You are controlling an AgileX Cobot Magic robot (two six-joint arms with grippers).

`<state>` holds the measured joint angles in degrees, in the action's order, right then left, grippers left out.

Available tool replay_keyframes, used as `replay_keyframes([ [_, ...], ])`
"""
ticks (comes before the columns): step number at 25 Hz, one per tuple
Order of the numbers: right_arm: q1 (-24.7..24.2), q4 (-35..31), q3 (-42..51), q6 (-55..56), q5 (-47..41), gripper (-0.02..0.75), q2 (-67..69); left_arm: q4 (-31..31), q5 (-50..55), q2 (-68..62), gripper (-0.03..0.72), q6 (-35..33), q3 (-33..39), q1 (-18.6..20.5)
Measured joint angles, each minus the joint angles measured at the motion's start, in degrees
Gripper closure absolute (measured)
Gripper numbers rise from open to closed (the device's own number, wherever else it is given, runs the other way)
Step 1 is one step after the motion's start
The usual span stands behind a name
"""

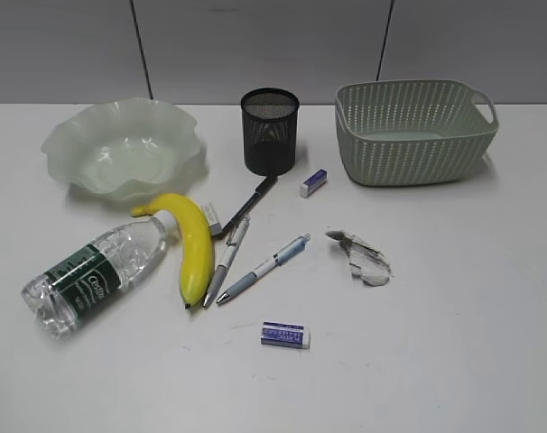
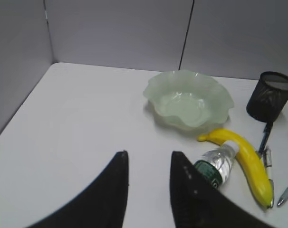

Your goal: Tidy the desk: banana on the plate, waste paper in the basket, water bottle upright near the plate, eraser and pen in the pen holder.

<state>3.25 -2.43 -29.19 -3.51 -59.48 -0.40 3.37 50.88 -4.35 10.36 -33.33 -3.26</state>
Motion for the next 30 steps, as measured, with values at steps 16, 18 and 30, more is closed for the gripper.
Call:
replay_keyframes([
  [16,0.00,0.00,0.00,0.00,0.00,0.315,0.00,-29.51,-12.22,-55.02,0.426,-6.13,-9.15,-4.07],
  [18,0.00,0.00,0.00,0.00,0.00,0.315,0.00,-29.88,-12.22,-61.09,0.401,-6.31,-12.03,-6.63],
  [30,0.00,0.00,0.00,0.00,0.00,0.314,0.00,-24.73,-3.16,-93.06,0.300,4.24,-33.36,-24.40],
])
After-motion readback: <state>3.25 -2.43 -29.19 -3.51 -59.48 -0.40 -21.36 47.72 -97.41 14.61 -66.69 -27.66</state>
